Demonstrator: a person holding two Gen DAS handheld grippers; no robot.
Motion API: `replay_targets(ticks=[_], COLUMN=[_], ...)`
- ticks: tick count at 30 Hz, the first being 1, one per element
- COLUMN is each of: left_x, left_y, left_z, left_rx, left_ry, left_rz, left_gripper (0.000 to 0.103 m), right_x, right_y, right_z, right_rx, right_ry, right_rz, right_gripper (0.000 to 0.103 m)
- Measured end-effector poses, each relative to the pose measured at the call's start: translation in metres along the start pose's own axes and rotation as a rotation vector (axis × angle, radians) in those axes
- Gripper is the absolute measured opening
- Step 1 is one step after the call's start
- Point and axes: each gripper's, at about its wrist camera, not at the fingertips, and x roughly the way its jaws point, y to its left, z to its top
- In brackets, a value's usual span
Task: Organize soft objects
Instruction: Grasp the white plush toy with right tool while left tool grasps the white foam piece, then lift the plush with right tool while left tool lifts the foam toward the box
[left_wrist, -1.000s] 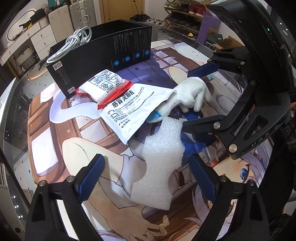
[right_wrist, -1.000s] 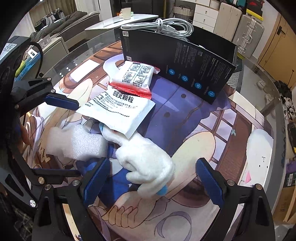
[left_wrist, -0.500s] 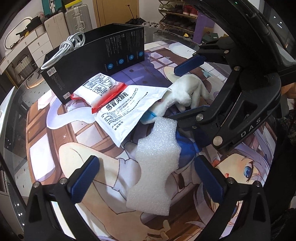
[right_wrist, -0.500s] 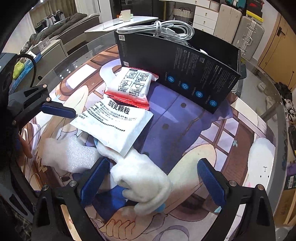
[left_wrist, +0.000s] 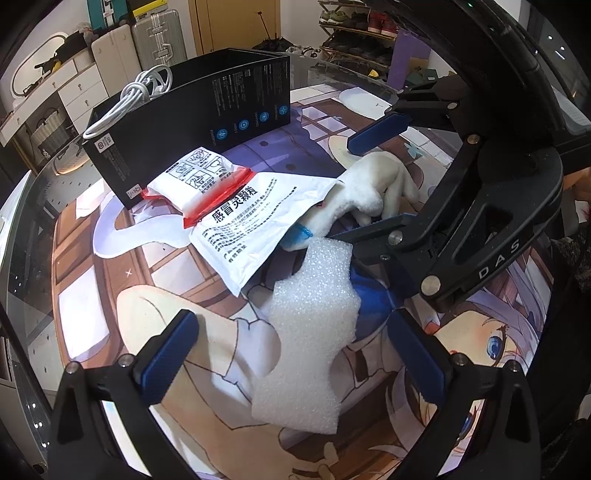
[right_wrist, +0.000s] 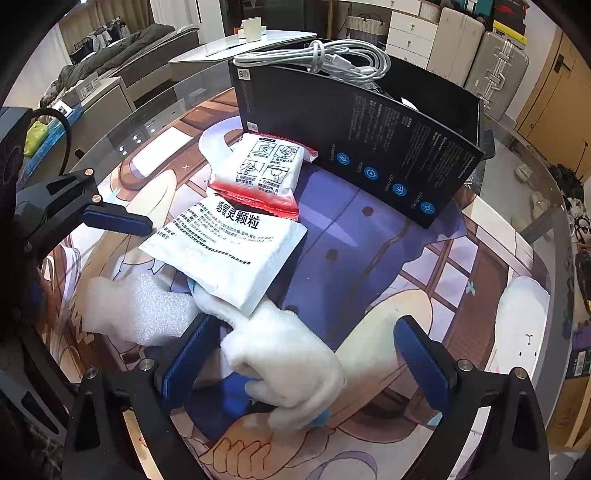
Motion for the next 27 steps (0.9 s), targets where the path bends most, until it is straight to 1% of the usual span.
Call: replay_targets(ticks=[2,3,4,6,7,9,10,12,13,14,16,20,22,24,27], left_x=[0.000,-0.001,-0.003,-0.006,-0.007,-0.009,-0.011,-0.013,-0.014,-0.014,-0.015,-0.015,-0.015,-0.016,-0.020], left_y=[0.000,-0.001,-0.001,-0.001,-0.001,0.002,0.004,0.010,0.013,0.016,0.020,0.019,0.021,0.024,0.031], left_z=[0.000,0.000,0.000,0.001,0.001,0.003,0.003,0.004,0.004,0.005,0.005,0.004,0.005,0.005,0.005], left_rx=[0.003,0.009,0.016,0.022,0.024,0.019,0.013,-0.005,-0.015,-0.027,-0.042,-0.038,-0.047,-0.058,-0.077], left_ry=[0.000,-0.001,-0.003,-0.007,-0.007,-0.008,-0.010,-0.014,-0.013,-0.012,-0.011,-0.009,-0.006,-0.006,-0.019], left_rz=[-0.004,-0.008,-0.012,-0.017,-0.018,-0.019,-0.017,-0.013,-0.013,-0.023,-0.039,-0.036,-0.044,-0.037,-0.036], left_gripper=[0.101,0.097,0.095,0.086,0.083,0.067,0.062,0.043,0.040,0.037,0.037,0.037,0.037,0.037,0.036], right_x=[-0.005,-0.007,-0.009,-0.010,-0.011,-0.011,-0.012,-0.012,-0.011,-0.011,-0.012,-0.018,-0.023,-0.027,-0.034], right_y=[0.005,0.008,0.008,0.007,0.007,0.006,0.005,0.004,0.004,0.003,0.001,-0.009,-0.015,-0.024,-0.035], right_z=[0.000,0.002,0.003,0.003,0.003,0.003,0.004,0.004,0.004,0.003,0.002,-0.002,-0.004,-0.007,-0.011], right_rx=[-0.013,-0.015,-0.011,-0.005,-0.004,0.003,0.006,0.015,0.019,0.026,0.032,0.064,0.086,0.113,0.150], right_ry=[-0.013,-0.021,-0.023,-0.019,-0.019,-0.017,-0.015,-0.011,-0.010,-0.009,-0.008,-0.015,-0.022,-0.027,-0.035], right_rz=[0.009,0.010,0.004,0.002,0.004,0.006,0.006,0.006,0.006,0.008,0.005,0.003,-0.007,-0.017,-0.031], right_gripper=[0.075,0.057,0.046,0.043,0.040,0.039,0.038,0.038,0.038,0.038,0.037,0.037,0.037,0.037,0.037])
